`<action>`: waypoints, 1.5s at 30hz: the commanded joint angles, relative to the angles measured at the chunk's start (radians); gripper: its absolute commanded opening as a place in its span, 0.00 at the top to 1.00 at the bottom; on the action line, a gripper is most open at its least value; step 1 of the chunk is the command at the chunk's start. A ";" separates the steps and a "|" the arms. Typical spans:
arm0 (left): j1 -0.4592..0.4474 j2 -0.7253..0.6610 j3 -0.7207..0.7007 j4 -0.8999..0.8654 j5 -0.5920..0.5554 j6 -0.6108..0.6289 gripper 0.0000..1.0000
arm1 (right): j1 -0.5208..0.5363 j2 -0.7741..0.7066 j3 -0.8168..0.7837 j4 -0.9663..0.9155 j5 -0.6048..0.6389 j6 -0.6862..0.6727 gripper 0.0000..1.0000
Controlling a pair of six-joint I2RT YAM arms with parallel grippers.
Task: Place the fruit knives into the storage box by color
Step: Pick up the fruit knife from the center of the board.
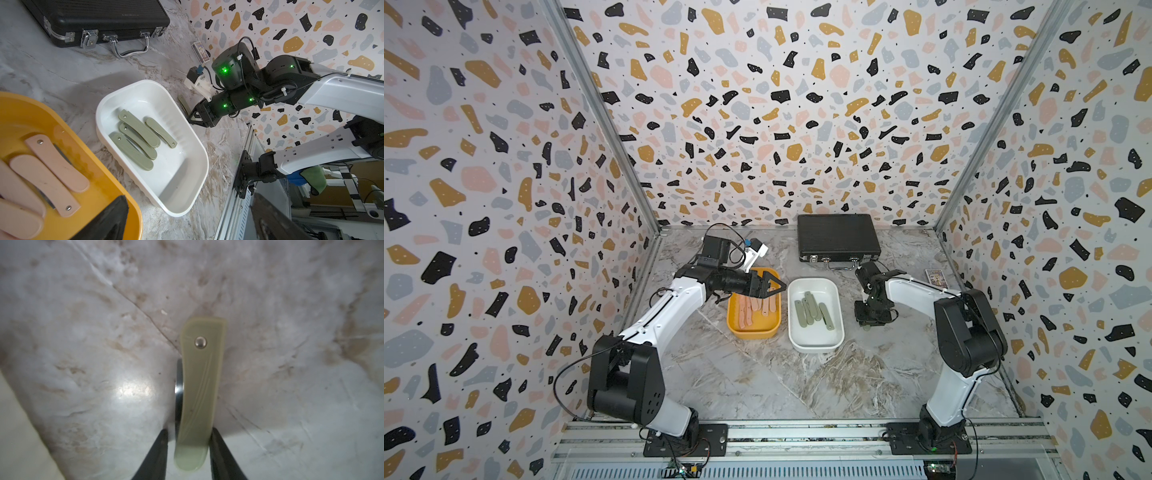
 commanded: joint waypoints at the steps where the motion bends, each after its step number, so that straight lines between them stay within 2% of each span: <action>1: 0.006 0.007 -0.011 0.024 0.007 0.009 0.07 | 0.009 0.021 -0.049 -0.050 -0.002 0.004 0.68; 10: 0.007 0.004 -0.012 0.023 0.004 0.009 0.07 | 0.009 0.006 -0.055 -0.056 0.009 -0.002 0.75; 28: 0.007 -0.002 -0.010 0.023 -0.003 0.006 0.07 | 0.016 -0.109 0.024 -0.149 0.016 -0.008 0.76; 35: 0.007 -0.014 0.002 0.008 -0.017 0.009 0.07 | 0.044 -0.143 0.102 -0.215 0.022 -0.009 0.76; 41: 0.015 -0.055 0.022 -0.041 -0.053 0.060 0.07 | 0.097 -0.149 0.212 -0.273 0.031 -0.003 0.76; 45: 0.058 -0.053 0.027 -0.050 -0.039 0.062 0.07 | 0.140 -0.129 0.301 -0.305 0.040 -0.002 0.76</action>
